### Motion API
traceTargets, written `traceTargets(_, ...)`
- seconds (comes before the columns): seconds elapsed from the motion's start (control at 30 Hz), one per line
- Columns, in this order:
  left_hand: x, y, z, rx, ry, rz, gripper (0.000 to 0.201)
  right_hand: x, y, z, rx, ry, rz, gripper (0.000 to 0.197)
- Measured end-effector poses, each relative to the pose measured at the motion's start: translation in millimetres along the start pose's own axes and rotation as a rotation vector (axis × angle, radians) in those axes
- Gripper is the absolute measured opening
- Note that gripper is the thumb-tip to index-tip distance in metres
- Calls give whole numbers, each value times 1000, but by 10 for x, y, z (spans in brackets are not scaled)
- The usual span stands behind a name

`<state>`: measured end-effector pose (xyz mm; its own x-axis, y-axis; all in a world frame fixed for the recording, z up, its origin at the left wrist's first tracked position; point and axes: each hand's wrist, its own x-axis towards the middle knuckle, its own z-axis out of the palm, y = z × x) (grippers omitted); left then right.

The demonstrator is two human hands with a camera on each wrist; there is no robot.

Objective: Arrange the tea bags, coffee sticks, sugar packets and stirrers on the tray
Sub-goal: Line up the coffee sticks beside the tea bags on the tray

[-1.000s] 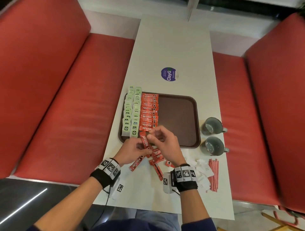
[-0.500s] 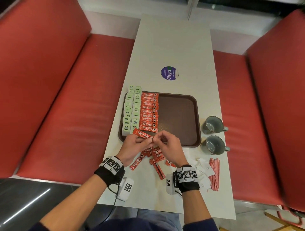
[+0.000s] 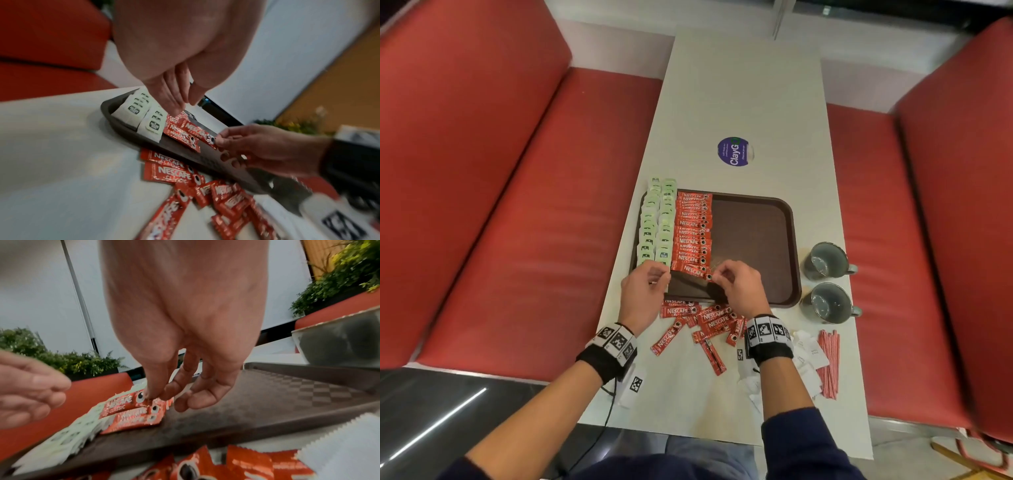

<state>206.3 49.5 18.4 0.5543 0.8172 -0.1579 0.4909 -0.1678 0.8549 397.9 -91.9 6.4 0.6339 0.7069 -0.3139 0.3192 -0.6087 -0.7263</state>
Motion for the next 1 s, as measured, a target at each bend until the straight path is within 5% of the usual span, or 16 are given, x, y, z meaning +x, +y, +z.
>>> traceTargets(0.17, -67, 23, 226, 419, -284, 323, 33, 214, 53, 148, -119, -42, 24, 11)
traceTargets(0.27, -41, -23, 376, 635, -344, 442, 42, 298, 53, 198, -167, -35, 49, 13)
traceTargets(0.5, 81, -49, 528, 831, -331, 514, 48, 394, 54, 234, -212, -8, 98, 7)
traceTargets(0.77, 102, -70, 549, 834, -316, 510, 44, 404, 17, 320, -134, 70, 137, 27)
traceTargets(1.0, 137, -125, 502, 851, -313, 517, 38, 419, -46, 386, -101, 78, 142, 25)
